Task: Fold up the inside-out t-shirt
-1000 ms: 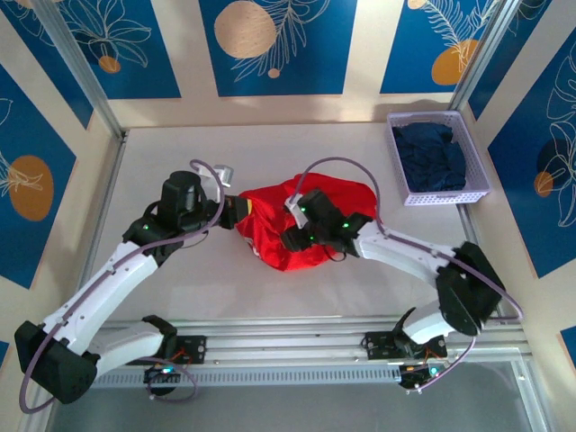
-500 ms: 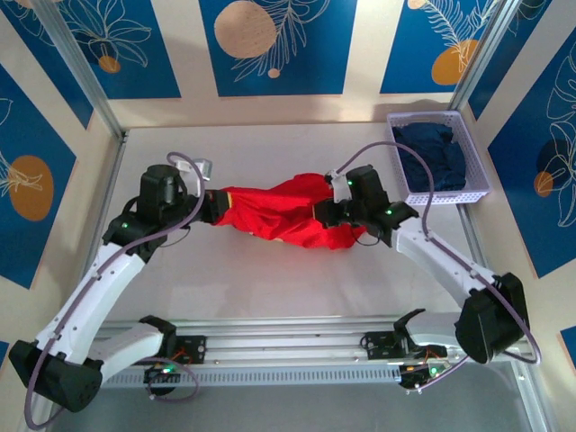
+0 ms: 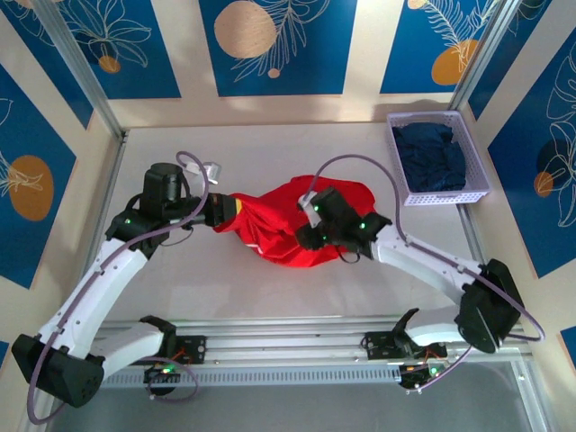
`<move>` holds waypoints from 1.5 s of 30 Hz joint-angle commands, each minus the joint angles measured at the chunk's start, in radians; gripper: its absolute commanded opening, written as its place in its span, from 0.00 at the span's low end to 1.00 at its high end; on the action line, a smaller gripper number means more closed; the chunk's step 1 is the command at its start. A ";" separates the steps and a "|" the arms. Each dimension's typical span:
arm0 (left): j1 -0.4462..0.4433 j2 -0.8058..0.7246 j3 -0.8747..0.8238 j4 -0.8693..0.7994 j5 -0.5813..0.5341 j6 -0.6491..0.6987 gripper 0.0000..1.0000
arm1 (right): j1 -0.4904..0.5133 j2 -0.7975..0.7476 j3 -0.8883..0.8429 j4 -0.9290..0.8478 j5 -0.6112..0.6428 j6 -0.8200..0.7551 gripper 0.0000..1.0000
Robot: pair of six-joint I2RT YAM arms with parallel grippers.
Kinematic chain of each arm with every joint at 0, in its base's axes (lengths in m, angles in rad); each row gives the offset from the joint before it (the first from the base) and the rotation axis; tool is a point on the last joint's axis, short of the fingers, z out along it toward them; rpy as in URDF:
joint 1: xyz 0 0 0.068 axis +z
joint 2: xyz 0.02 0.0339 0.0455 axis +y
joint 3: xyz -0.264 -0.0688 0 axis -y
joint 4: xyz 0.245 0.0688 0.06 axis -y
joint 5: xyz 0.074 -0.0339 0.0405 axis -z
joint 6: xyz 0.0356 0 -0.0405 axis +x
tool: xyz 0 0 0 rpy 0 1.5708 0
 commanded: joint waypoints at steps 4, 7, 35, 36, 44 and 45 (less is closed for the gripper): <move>0.008 0.004 0.039 0.020 0.040 -0.012 0.00 | 0.127 -0.079 -0.131 0.293 0.055 -0.170 0.33; 0.008 0.003 0.042 0.019 0.042 -0.010 0.00 | 0.137 -0.031 -0.119 0.323 0.072 -0.178 0.27; 0.008 0.020 0.053 0.009 0.026 0.013 0.00 | 0.242 0.121 -0.122 0.401 0.142 -0.239 0.45; 0.009 0.021 0.054 0.007 0.027 0.014 0.00 | 0.225 0.129 -0.117 0.400 0.162 -0.236 0.46; 0.009 0.020 0.056 0.005 0.026 0.017 0.00 | 0.112 0.163 -0.072 0.406 0.223 -0.173 0.47; 0.009 0.020 0.055 0.006 0.026 0.017 0.00 | 0.102 0.169 -0.068 0.412 0.221 -0.163 0.47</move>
